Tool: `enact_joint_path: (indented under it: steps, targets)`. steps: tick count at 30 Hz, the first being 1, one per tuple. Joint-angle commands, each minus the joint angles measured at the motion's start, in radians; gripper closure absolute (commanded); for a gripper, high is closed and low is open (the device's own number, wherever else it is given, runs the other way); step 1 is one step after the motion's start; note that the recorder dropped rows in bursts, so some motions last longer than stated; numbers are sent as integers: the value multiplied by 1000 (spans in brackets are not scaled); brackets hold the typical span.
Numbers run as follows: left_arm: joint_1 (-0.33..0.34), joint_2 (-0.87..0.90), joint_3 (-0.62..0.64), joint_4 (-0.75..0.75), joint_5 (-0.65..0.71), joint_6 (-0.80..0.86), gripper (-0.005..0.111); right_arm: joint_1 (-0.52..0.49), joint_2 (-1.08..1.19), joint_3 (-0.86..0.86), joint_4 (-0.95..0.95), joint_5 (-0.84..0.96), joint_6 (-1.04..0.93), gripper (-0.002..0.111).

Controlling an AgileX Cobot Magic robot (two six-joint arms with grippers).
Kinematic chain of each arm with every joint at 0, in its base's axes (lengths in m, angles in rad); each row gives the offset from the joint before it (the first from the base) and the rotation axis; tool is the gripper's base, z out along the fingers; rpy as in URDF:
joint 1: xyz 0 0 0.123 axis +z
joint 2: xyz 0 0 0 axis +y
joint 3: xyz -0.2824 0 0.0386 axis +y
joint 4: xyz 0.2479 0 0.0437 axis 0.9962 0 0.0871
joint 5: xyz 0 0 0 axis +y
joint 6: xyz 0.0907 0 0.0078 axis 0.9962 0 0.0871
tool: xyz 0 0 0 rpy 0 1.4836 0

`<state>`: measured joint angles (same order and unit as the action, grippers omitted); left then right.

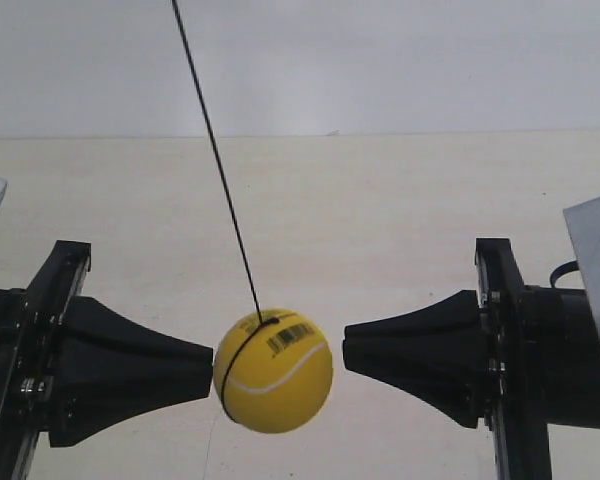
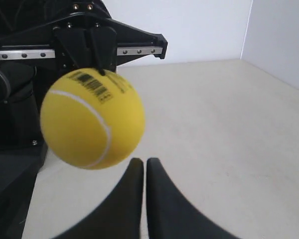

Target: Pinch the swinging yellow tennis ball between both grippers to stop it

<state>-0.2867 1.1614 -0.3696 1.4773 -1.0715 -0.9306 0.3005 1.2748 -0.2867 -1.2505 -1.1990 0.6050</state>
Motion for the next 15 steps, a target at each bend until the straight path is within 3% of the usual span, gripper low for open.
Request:
enact_joint_path:
  steps: [1, 15]
  targets:
    - [-2, 11, 3, -23, -28, 23, 102, 2, 4, -6, 7, -22, -12, 108]
    - [-2, 11, 3, -120, -23, 48, 102, 2, 4, -6, 13, -22, -15, 108]
